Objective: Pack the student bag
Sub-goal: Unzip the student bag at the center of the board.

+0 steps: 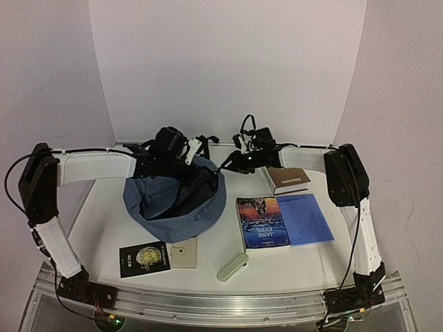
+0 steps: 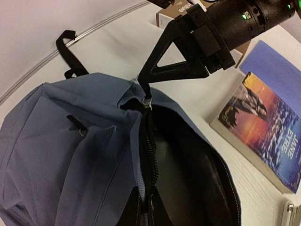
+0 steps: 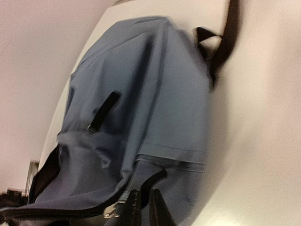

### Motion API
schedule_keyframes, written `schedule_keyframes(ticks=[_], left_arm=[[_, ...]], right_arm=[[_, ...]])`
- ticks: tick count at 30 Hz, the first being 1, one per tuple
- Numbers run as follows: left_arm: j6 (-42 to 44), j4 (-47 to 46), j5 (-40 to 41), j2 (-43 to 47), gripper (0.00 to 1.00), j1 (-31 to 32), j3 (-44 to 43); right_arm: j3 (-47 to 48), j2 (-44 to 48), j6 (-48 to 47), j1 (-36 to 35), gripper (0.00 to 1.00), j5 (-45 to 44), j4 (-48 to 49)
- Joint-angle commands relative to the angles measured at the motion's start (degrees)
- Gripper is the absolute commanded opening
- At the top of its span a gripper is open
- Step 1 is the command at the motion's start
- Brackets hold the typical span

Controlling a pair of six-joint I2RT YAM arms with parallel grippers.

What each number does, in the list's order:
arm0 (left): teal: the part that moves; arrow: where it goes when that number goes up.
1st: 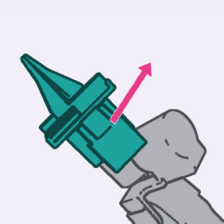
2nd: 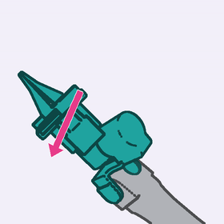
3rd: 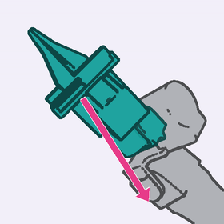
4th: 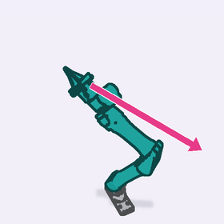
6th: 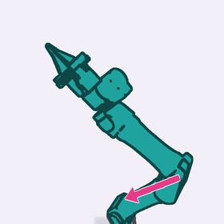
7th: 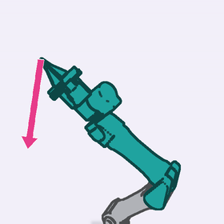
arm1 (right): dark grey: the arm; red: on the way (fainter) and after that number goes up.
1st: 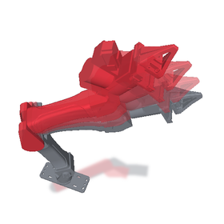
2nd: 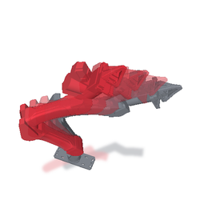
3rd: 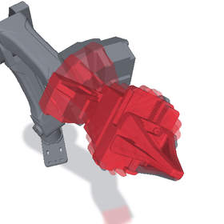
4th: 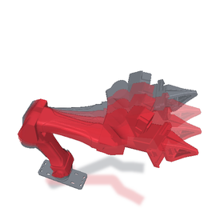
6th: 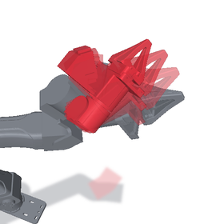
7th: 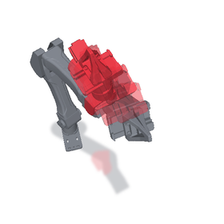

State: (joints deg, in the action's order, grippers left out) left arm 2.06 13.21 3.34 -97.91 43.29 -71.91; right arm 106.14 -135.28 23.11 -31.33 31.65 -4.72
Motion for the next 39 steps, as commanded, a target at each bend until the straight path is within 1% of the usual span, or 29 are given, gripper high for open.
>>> schedule_keyframes(ticks=[1, 3, 6, 9, 11, 13, 15, 17, 20, 21, 22, 23, 25, 26, 27, 28, 29, 31, 34, 36, 39], left_arm=[[1.20, -0.82, -2.70, -8.81, 0.00, -1.28, -15.00], [0.29, -0.15, -4.02, -11.74, 0.00, -2.25, -18.90], [-1.43, -0.71, -8.34, -13.68, 0.00, -4.95, -21.39], [-5.59, -2.65, -12.55, -15.12, 0.00, -8.74, -21.88], [-8.92, -3.73, -15.62, -16.43, 0.00, -11.92, -22.55], [-11.53, -4.93, -18.27, -17.74, 0.01, -14.77, -23.18], [-13.13, -4.68, -19.46, -19.46, 0.02, -16.66, -24.37], [-14.75, -4.12, -19.83, -21.46, 0.03, -18.48, -25.59], [-17.34, -1.76, -18.15, -25.29, 0.12, -21.45, -28.52], [-18.00, -0.77, -17.58, -26.50, 0.16, -22.29, -29.69], [-18.43, 0.17, -17.71, -27.26, 0.24, -22.89, -30.58], [-18.72, 1.11, -18.30, -27.76, 0.35, -23.37, -31.40], [-18.81, 2.72, -19.85, -26.68, 0.50, -23.60, -31.22], [-18.95, 2.86, -20.90, -24.68, 0.56, -23.47, -30.15], [-19.28, 2.21, -21.84, -22.65, 0.63, -23.36, -27.99], [-19.89, 0.79, -22.42, -20.22, 0.76, -23.29, -24.60], [-20.49, -0.57, -23.00, -17.73, 0.84, -23.25, -21.70], [-21.18, -0.74, -23.38, -13.56, 0.89, -23.23, -18.03], [-21.92, 0.90, -23.90, -8.91, 0.90, -23.14, -12.53], [-22.55, 1.05, -25.15, -6.68, 0.89, -23.14, -8.28], [-23.02, 0.57, -27.01, -4.52, 0.83, -22.80, -3.82]], right_arm=[[1.47, 3.86, -3.12, 4.26, 0.61, -8.14, -3.16], [-0.73, 6.73, -4.33, 4.59, 0.73, -8.49, -3.78], [-5.22, 11.47, -7.05, 5.17, 0.84, -8.81, -4.71], [-9.28, 15.27, -9.01, 5.29, 0.86, -4.71, -5.97], [-11.30, 16.53, -6.94, 5.11, 0.87, -0.44, -6.71], [-13.30, 17.14, -3.95, 4.49, 0.92, 2.80, -7.04], [-14.79, 17.79, -1.82, 2.88, 0.97, 3.95, -7.12], [-16.44, 18.43, -1.12, 0.68, 0.98, 3.88, -7.15], [-16.91, 17.92, -0.69, -2.91, 0.98, 2.37, -7.41], [-16.78, 17.29, -0.49, -3.92, 0.98, 1.48, -7.69], [-16.61, 16.61, -0.29, -4.68, 0.98, 0.74, -7.94], [-16.36, 15.89, 0.08, -5.27, 0.98, 0.16, -8.17], [-15.92, 14.49, 1.09, -5.61, 0.98, 0.15, -8.59], [-15.90, 13.95, 1.48, -5.59, 0.98, 0.25, -8.63], [-15.94, 13.64, 1.72, -5.63, 0.98, 0.40, -8.57], [-15.86, 13.39, 1.84, -5.66, 0.98, 0.57, -8.55], [-15.74, 13.17, 1.94, -5.72, 0.98, 0.67, -8.55], [-15.13, 12.70, 2.24, -5.84, 0.98, 0.65, -8.54], [-14.13, 12.00, 3.33, -5.91, 0.98, 1.20, -8.55], [-13.68, 11.96, 4.23, -5.99, 0.98, 1.66, -8.51], [-12.51, 11.07, 5.32, -6.10, 0.98, 1.10, -8.55]])
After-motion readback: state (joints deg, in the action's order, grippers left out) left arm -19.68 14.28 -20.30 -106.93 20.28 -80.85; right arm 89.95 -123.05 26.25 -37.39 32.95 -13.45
